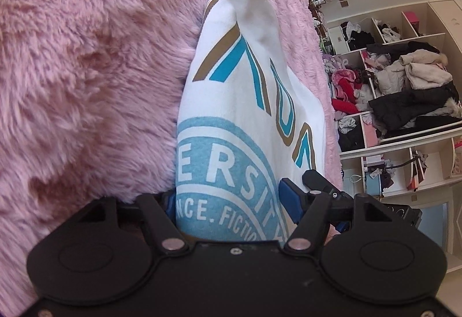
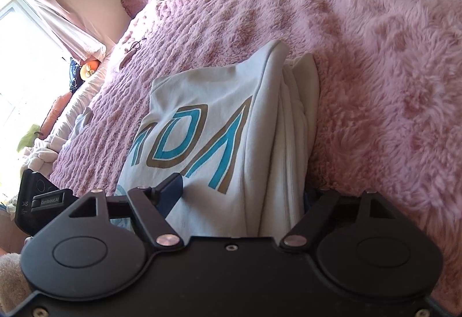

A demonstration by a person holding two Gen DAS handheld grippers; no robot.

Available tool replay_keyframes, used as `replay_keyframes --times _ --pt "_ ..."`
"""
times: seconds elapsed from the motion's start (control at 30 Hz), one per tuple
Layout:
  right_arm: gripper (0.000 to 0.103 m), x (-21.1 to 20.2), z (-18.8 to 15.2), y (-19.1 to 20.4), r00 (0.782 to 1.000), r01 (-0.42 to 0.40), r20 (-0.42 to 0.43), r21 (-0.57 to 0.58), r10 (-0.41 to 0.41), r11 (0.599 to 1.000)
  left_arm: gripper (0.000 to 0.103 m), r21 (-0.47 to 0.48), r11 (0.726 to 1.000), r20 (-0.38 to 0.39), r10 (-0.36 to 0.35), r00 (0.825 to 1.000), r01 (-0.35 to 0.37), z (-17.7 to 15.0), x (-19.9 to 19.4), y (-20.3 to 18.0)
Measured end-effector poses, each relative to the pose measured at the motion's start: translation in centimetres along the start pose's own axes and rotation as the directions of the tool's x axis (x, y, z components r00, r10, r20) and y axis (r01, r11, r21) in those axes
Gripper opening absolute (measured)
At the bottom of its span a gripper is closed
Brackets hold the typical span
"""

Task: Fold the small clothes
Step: 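Grasp the folded sweatshirt side with the left gripper while the right gripper grasps, then lift the gripped side and fold it over onto the sweatshirt with both grippers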

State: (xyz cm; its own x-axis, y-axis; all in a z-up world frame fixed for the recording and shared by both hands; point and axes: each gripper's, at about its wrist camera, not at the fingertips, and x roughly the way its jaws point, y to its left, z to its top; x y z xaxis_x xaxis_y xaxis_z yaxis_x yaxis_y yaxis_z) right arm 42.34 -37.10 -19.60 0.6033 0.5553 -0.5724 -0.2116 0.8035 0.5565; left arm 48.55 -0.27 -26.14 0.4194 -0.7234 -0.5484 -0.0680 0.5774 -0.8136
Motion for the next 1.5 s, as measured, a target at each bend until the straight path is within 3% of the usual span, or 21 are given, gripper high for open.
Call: replay_keyframes --times 0.13,0.3,0.4,0.6,0.77,0.97,1.13,1.2,1.27,1.33,1.43,1.47,1.5 --pt "0.075 0.1 0.0 -0.3 1.000 -0.007 0.000 0.008 0.007 1.000 0.066 0.001 1.000 0.010 0.012 1.000 -0.012 0.0 0.2 -0.3" --pt "0.038 -0.8 -0.2 -0.4 0.999 0.037 0.036 0.049 -0.038 0.998 0.051 0.017 0.996 0.037 0.088 0.995 -0.089 -0.5 0.4 -1.8" --pt "0.028 -1.3 -0.1 0.4 0.997 0.064 0.043 0.046 -0.066 0.997 0.040 0.006 0.994 0.048 0.107 0.993 -0.108 -0.6 0.3 -2.6" --pt "0.023 -2.8 0.9 4.4 0.991 0.116 0.065 -0.025 -0.114 0.993 0.027 -0.007 0.995 0.059 0.101 0.993 -0.101 -0.2 -1.2 -4.4" --pt "0.023 -4.4 2.0 8.1 0.992 0.102 0.081 -0.065 -0.097 0.993 0.026 0.009 0.999 0.082 0.045 0.996 -0.046 0.3 -4.5 -5.7" --pt "0.023 -2.8 3.4 14.2 0.995 0.014 0.095 -0.109 -0.004 0.994 0.025 0.050 0.998 0.177 0.032 0.984 -0.041 2.5 -12.8 -6.1" --pt "0.023 1.4 4.3 20.8 0.983 -0.129 0.115 -0.142 0.146 0.981 0.025 0.087 0.992 0.317 0.063 0.946 -0.095 4.9 -22.3 -5.2" --pt "0.023 3.4 4.3 22.8 0.975 -0.179 0.107 -0.142 0.195 0.974 0.027 0.077 0.989 0.353 0.094 0.931 -0.129 5.5 -25.3 -3.8" --pt "0.023 6.5 3.7 24.0 0.976 -0.199 0.067 -0.125 0.209 0.972 0.028 0.032 0.985 0.338 0.148 0.929 -0.168 6.2 -26.8 -0.9" --pt "0.023 10.4 2.4 24.0 0.984 -0.179 -0.009 -0.090 0.179 0.980 0.028 -0.086 0.983 0.298 0.180 0.938 -0.162 6.6 -26.9 4.3" --pt "0.023 16.0 -0.6 22.6 0.988 -0.090 -0.133 -0.086 0.078 0.992 0.028 -0.248 0.953 0.188 0.222 0.957 -0.173 6.1 -24.6 12.3" --pt "0.024 17.0 -1.5 22.1 0.985 -0.066 -0.162 -0.090 0.051 0.994 0.035 -0.264 0.947 0.166 0.231 0.959 -0.182 5.6 -24.1 14.1" --pt "0.029 17.2 -2.2 21.6 0.986 -0.066 -0.159 -0.101 0.050 0.993 0.038 -0.260 0.956 0.188 0.190 0.964 -0.138 4.9 -24.2 15.3"
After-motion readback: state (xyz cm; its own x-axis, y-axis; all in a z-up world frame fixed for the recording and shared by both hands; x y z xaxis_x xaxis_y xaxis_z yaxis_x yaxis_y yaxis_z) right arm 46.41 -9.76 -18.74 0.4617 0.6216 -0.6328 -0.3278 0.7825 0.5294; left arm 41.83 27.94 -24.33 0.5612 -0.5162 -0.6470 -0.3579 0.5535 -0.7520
